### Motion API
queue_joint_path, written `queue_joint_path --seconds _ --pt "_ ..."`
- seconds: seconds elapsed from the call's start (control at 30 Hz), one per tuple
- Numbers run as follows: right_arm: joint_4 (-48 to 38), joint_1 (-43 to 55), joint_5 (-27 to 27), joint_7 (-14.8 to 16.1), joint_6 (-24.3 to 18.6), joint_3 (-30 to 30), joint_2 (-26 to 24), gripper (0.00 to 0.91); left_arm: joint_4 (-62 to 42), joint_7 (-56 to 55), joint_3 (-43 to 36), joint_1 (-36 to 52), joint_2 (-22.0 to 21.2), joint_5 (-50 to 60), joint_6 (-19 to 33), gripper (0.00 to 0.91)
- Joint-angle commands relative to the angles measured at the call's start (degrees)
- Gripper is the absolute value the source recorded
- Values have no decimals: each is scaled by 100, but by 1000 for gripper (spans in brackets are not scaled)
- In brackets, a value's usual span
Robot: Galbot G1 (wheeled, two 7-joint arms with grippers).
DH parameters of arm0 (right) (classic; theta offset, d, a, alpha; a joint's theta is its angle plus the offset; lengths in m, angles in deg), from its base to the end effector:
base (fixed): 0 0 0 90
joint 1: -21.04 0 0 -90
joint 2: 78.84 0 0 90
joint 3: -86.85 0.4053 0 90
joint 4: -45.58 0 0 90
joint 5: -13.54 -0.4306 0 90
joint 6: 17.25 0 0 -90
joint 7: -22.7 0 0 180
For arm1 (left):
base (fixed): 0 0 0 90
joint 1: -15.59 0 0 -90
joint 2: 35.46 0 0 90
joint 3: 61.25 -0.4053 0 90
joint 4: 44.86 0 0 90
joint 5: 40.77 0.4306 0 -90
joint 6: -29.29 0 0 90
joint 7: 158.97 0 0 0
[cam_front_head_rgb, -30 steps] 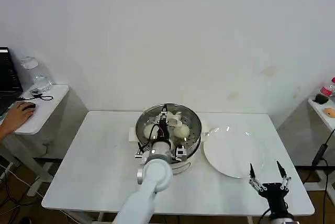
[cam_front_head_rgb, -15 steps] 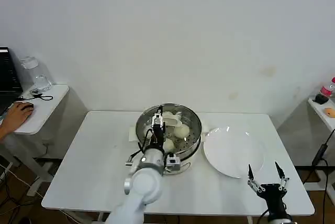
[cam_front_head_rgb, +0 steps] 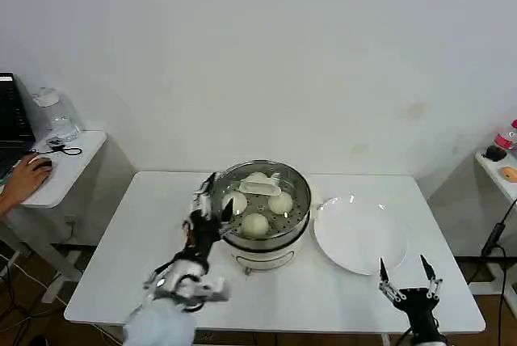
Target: Take steamed baozi put them in steamer then cover it.
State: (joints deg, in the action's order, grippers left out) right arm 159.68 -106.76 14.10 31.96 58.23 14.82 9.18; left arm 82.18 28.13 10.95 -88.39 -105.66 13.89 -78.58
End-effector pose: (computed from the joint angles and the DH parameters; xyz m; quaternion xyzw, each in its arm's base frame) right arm 0.1574 -0.1291 -0.4071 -0.0309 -0.9929 0.1150 0.0002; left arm 0.2758 -0.0494 -0.2468 0.0800 0.8367 0.5352 0.0844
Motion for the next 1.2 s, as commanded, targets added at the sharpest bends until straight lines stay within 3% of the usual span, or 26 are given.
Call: queue_joint_path --seconds 0.03,0.27,0.43,0.7,1.2 --pt "346 -408 -313 -27 432 -330 -338 907 41 -1985 2246 -1898 142 -6177 2269 907" --pt "690 -823 -664 -41 764 -388 -792 907 -152 -2194 2446 -2679 -344 -7031 2397 907" --pt "831 -1082 -914 -27 1015 -434 -1074 907 -314 -2120 2419 -3236 -438 -6510 2690 907" --pt "961 -1182 -1162 -202 1490 -502 -1292 907 -343 -2176 2296 -3485 -710 -6345 2630 907" --pt "903 -1098 -1071 -313 1447 -742 -1207 907 -510 -2099 2224 -3438 -755 -6108 2594 907"
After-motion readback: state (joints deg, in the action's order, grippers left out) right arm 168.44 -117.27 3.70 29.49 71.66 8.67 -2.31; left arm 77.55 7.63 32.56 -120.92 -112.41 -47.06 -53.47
